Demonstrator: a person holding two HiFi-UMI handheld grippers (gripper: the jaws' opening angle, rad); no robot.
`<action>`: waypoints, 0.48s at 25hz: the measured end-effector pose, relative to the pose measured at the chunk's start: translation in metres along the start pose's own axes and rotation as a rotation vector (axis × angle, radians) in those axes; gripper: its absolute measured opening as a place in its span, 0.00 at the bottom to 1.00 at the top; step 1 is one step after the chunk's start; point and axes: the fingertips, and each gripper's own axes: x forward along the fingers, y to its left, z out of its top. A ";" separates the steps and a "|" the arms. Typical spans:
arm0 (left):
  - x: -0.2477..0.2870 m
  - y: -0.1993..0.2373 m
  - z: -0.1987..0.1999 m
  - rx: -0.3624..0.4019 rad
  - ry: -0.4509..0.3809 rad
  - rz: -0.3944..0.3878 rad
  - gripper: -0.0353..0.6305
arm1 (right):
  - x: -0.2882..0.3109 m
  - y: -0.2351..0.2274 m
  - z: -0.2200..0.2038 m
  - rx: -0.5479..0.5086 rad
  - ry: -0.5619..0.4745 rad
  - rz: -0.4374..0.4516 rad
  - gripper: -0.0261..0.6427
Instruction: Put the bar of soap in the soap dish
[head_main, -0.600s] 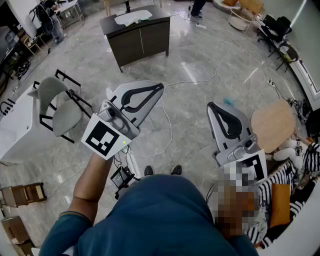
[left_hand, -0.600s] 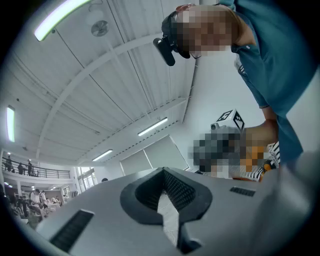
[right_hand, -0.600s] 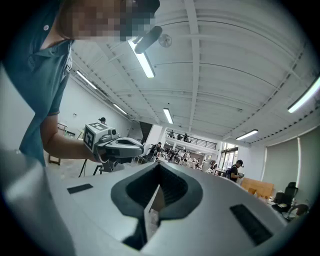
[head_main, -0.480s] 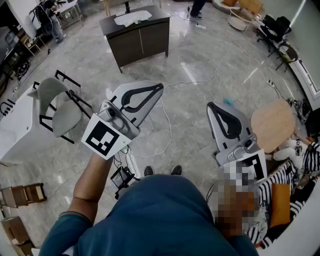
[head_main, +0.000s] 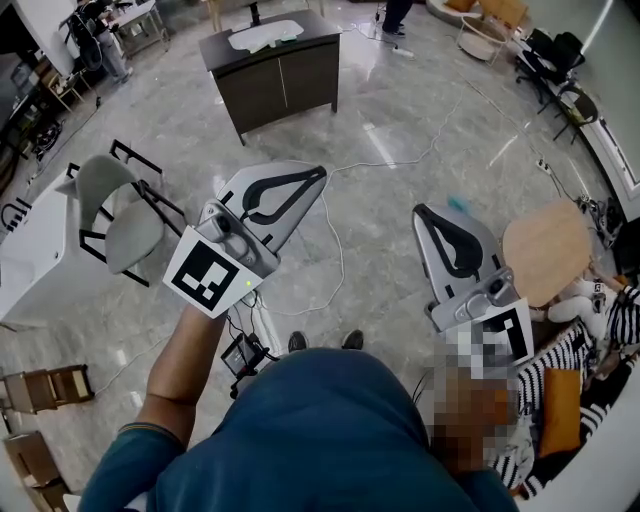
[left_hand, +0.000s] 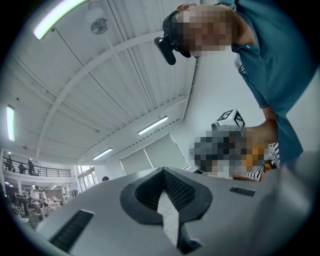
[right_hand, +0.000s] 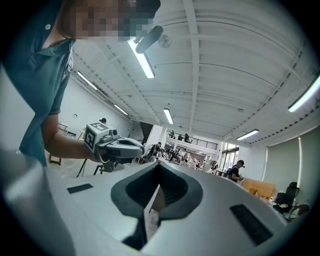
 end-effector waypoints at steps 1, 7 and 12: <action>0.001 0.000 -0.001 0.000 0.003 0.000 0.05 | 0.000 -0.001 -0.002 0.011 0.005 0.000 0.06; 0.020 -0.003 -0.004 -0.007 0.024 0.005 0.05 | -0.005 -0.019 -0.011 0.052 -0.004 -0.003 0.06; 0.040 -0.012 -0.006 -0.011 0.043 0.010 0.05 | -0.016 -0.037 -0.018 0.052 -0.028 0.004 0.06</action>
